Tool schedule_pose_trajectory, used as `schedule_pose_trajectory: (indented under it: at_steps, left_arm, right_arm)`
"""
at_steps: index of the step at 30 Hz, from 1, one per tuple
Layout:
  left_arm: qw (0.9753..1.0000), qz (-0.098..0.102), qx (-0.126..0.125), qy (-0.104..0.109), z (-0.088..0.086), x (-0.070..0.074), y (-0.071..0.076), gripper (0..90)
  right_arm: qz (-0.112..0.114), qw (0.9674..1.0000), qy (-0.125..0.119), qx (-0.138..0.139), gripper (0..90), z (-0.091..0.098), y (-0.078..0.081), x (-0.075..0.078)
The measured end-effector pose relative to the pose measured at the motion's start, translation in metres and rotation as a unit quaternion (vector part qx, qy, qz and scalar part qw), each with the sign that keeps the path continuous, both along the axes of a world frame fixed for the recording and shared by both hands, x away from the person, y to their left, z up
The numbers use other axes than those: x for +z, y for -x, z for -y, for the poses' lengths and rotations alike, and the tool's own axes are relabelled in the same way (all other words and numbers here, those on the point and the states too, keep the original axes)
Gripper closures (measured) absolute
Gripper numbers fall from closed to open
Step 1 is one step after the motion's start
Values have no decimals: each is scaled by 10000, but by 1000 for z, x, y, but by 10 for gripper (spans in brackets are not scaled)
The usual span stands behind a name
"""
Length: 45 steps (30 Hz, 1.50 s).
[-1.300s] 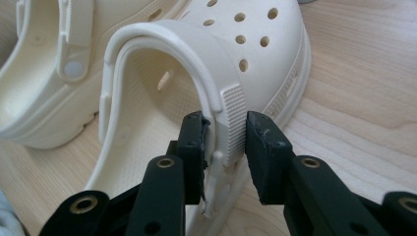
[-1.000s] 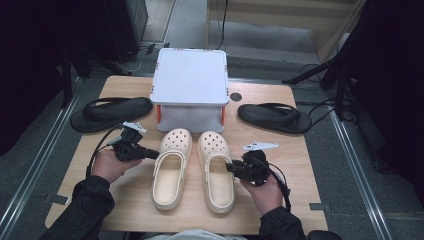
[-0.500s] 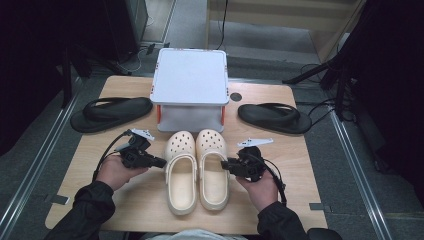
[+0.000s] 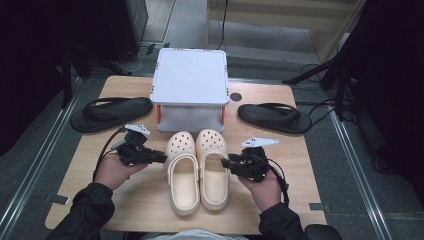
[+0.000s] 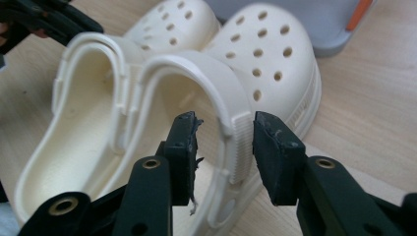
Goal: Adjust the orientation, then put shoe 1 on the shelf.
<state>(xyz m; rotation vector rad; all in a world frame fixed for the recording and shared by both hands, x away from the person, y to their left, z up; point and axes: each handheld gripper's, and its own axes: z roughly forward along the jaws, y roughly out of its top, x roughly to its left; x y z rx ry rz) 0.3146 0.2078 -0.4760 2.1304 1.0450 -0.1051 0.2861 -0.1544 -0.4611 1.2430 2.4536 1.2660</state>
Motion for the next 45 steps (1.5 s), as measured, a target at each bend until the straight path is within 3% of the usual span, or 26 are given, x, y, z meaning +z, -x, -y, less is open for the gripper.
schedule_pose_trajectory:
  at_steps: [1,2,4,7,8,10,17,21,30,39,45]
  left_arm:
    - [10000,-20,19,6,0,2,-1,686]
    - [9999,-95,81,40,0,6,-4,662]
    - [9997,-106,206,91,0,13,-7,660]
    - [9997,-22,202,98,0,21,-10,691]
    - [9998,33,174,45,0,27,-14,699]
    - [9998,64,159,51,0,30,-16,731]
    - [9999,46,90,73,-4,48,-35,806]
    - [9999,103,59,60,-3,55,-40,849]
    - [10000,7,-9,34,-1,63,-63,894]
    - [9998,123,-112,97,4,80,-81,893]
    - [9993,339,-130,101,10,101,-93,892]
  right_arm:
    - [55,10000,-27,-11,609,0,2,3]
    - [42,9996,-266,97,608,-1,8,9]
    - [-17,9988,-429,213,610,-4,12,12]
    - [64,9990,-309,317,609,-10,16,11]
    - [138,9992,-117,363,608,-16,19,9]
    - [100,9990,-73,420,608,-21,20,6]
    - [-68,9987,-114,490,602,-30,22,-2]
    - [-119,9985,-75,522,596,-33,23,-7]
    - [-205,9987,-27,470,604,-35,21,-14]
    - [-232,9987,-126,435,606,-37,19,-13]
    - [-258,9987,-115,416,598,-40,19,-15]
